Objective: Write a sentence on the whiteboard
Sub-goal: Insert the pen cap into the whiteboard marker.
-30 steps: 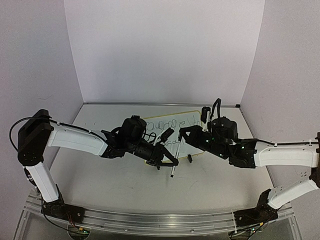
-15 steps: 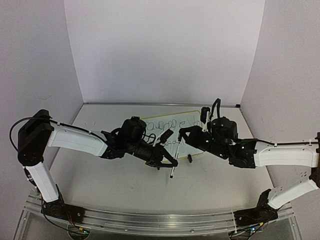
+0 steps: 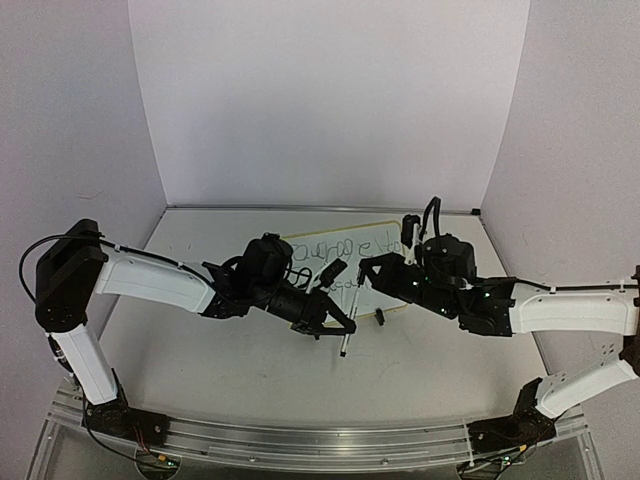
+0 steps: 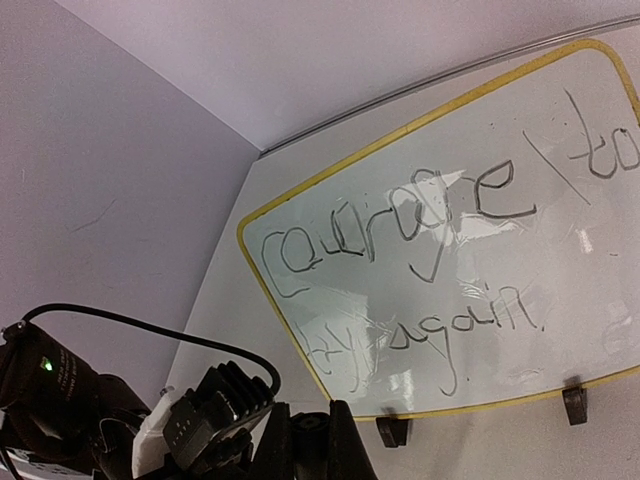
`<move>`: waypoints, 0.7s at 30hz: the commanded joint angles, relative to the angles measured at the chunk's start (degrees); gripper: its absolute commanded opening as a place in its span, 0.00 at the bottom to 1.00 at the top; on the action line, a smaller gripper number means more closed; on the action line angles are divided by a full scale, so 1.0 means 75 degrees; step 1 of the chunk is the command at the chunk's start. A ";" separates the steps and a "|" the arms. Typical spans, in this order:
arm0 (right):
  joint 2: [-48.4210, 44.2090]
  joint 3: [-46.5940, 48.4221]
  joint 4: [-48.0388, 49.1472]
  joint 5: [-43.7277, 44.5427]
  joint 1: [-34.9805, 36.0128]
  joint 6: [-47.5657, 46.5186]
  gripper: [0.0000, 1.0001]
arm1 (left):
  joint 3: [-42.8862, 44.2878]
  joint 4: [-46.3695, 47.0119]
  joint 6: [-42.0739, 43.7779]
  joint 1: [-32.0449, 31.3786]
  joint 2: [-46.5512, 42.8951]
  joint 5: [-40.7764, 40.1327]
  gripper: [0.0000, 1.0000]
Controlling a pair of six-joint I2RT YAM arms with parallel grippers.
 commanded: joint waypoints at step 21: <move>-0.0040 0.0219 0.0382 0.0403 0.0033 -0.0051 0.00 | -0.0099 0.0592 -0.0106 -0.0002 -0.0190 0.0078 0.00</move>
